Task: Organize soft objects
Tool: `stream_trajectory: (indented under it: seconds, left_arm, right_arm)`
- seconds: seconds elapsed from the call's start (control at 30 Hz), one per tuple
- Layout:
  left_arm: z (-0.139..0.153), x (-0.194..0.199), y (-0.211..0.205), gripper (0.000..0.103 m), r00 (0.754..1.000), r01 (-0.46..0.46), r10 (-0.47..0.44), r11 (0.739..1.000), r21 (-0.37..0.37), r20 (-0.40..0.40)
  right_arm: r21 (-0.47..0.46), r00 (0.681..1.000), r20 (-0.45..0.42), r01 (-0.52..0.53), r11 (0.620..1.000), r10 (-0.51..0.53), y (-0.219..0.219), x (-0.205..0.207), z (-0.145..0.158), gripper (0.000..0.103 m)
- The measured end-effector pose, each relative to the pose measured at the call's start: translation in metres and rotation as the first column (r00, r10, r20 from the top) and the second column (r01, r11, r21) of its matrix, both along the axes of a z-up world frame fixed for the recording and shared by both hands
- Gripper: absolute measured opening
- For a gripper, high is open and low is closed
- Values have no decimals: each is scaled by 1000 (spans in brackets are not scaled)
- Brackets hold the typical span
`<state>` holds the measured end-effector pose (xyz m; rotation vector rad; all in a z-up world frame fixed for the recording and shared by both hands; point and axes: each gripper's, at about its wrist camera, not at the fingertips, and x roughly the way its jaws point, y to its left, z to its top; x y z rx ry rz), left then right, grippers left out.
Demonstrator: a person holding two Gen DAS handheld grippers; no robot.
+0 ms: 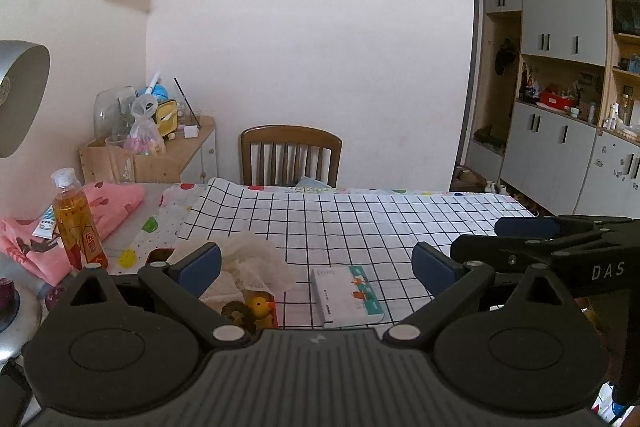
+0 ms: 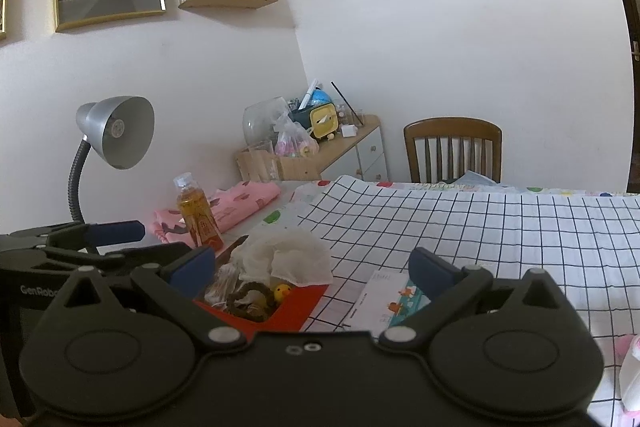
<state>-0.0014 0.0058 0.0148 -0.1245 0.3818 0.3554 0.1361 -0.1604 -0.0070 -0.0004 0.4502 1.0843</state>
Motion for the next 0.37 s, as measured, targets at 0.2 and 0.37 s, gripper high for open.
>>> stream_trajectory:
  seconds: [0.2, 0.37]
  left_arm:
    - [0, 0, 1, 102, 1000, -3, 3, 1000, 3, 2]
    - [-2, 3, 3, 102, 1000, 17, -17, 1000, -22, -10]
  right_arm:
    - [-5, 1000, -4, -4, 1000, 4, 2, 1, 0, 103]
    - [-11, 1000, -4, 5, 1000, -5, 2, 2, 0, 103]
